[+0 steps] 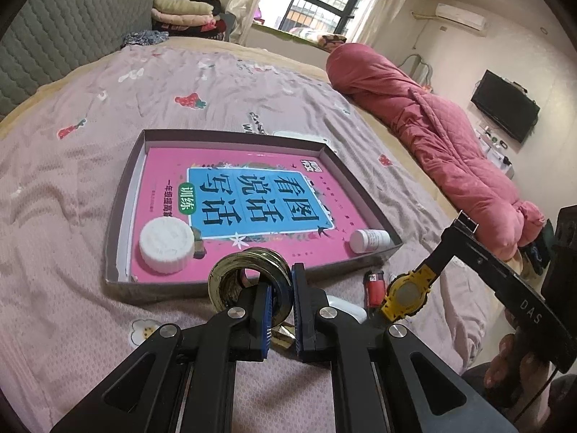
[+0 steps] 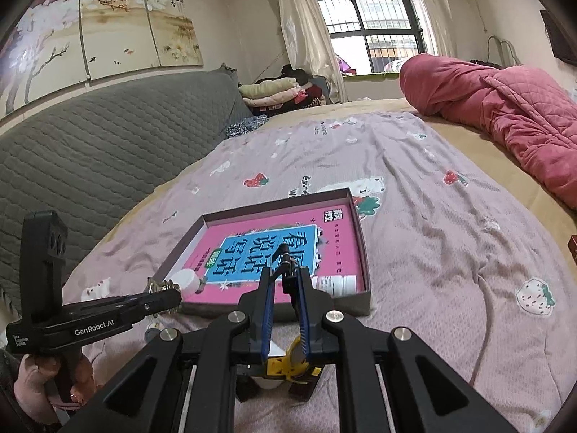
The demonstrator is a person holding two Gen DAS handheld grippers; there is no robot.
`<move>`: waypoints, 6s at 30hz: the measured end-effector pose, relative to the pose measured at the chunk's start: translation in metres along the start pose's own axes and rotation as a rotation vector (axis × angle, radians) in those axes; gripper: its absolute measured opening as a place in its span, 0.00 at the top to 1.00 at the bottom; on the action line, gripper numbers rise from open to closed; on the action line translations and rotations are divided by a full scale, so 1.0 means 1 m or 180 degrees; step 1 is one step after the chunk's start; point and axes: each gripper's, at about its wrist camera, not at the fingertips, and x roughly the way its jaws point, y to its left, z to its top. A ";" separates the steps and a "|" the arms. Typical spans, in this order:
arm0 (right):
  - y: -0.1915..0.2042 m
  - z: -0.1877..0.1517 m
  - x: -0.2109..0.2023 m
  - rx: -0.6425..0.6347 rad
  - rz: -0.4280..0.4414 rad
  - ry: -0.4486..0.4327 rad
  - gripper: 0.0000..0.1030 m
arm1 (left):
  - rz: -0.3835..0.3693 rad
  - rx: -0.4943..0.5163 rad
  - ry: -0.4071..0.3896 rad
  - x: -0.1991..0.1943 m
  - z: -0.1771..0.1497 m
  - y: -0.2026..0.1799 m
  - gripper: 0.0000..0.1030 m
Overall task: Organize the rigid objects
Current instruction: 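Grasp the gold ring fitting with the left tool while the right tool lifts the watch, then carry the ring fitting and the watch over the tray with both tools, then lower the watch into the tray with the right tool while the left tool lowers the ring fitting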
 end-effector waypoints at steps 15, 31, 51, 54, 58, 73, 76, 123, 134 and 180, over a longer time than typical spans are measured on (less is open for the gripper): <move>0.008 0.020 0.001 -0.0083 0.0014 -0.0173 0.88 | 0.0028 -0.0060 -0.0048 -0.003 0.007 0.004 0.91; 0.011 0.038 0.013 -0.0074 0.0059 -0.0314 0.88 | 0.0129 0.0071 -0.0128 0.003 0.028 0.000 0.91; 0.004 0.059 0.053 -0.0033 -0.0003 -0.0333 0.88 | 0.0289 0.0107 -0.0008 0.024 0.032 0.004 0.91; 0.002 0.060 0.057 -0.0012 0.0017 -0.0333 0.88 | 0.0304 0.0088 0.0010 0.027 0.034 0.006 0.91; -0.004 0.060 0.066 0.0053 0.0075 -0.0282 0.88 | 0.0325 0.0089 0.0042 0.032 0.036 0.006 0.91; -0.020 0.038 0.098 0.0084 -0.0007 0.0063 0.88 | 0.0374 0.0169 0.0179 0.056 0.034 -0.002 0.91; -0.023 0.035 0.100 0.0027 -0.0119 0.0091 0.88 | 0.0399 0.0167 0.0195 0.060 0.034 -0.001 0.91; -0.047 0.027 0.096 -0.0020 -0.0495 0.0231 0.57 | 0.0595 -0.0070 0.0403 0.065 0.024 0.027 0.83; -0.048 0.029 0.093 -0.0048 -0.0488 0.0216 0.54 | 0.0579 -0.0034 0.0346 0.058 0.026 0.021 0.79; -0.046 0.030 0.082 -0.0085 -0.0432 0.0147 0.53 | 0.0677 -0.0054 0.0248 0.020 0.033 0.021 0.75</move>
